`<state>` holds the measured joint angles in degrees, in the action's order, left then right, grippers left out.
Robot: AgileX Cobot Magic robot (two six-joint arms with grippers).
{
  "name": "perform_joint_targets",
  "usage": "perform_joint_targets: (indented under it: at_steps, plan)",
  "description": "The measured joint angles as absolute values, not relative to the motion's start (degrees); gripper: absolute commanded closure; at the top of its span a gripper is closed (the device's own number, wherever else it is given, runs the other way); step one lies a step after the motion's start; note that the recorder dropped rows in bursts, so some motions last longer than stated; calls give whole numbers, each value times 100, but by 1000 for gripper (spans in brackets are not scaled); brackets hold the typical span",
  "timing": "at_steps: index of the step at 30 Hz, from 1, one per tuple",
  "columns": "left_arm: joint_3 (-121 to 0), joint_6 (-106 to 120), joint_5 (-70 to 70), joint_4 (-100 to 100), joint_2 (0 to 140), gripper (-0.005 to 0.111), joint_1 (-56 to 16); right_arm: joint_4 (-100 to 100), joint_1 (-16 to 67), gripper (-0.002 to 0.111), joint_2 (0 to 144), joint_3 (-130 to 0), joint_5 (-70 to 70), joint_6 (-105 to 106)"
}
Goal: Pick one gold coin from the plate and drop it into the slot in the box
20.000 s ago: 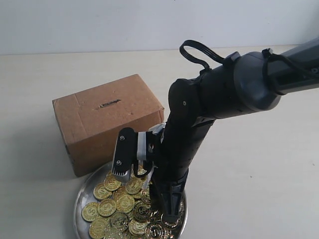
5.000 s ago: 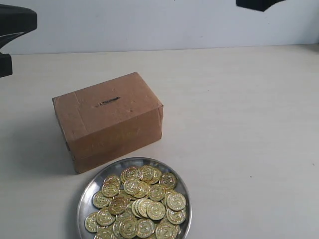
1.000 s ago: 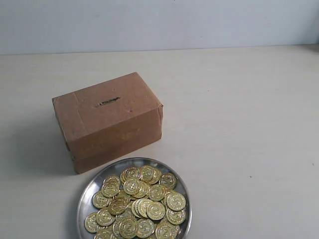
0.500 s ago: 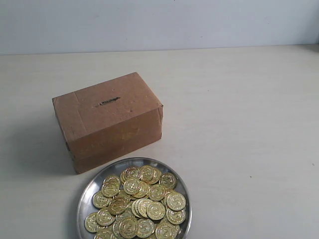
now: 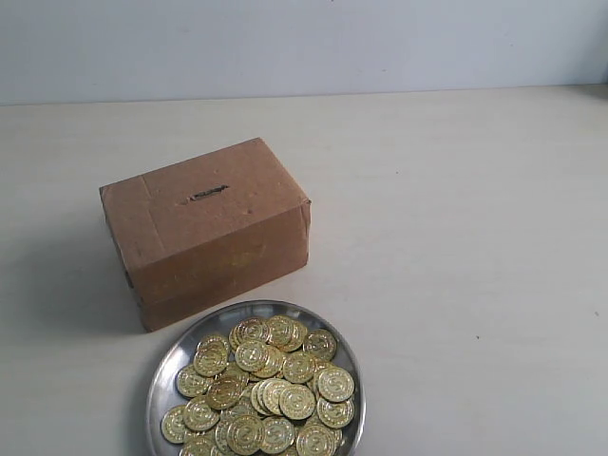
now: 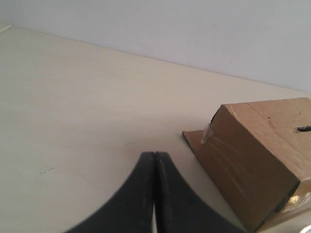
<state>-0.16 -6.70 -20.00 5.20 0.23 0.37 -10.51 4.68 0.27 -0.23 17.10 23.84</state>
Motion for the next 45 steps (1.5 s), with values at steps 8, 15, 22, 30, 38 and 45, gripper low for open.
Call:
perform_joint_targets:
  at_steps: [8,15,22,30,38,45]
  plan:
    - [-16,-343,-1995,520,23,107,37,-1051,468,108,27,-23,1700,2361]
    - [-16,-320,-1985,511,23,107,37,-1051,468,108,27,-23,1700,1930]
    - [-16,-320,-1981,511,23,107,37,-1051,468,108,27,-23,1700,1862]
    - [-16,-320,-1981,511,23,107,37,-1051,468,108,27,-23,1700,1293]
    - [-16,-320,-1971,498,23,107,37,-1051,468,108,27,-23,1700,1267]
    - [-16,-320,-1971,498,23,107,37,-1051,468,108,27,-23,1700,1260]
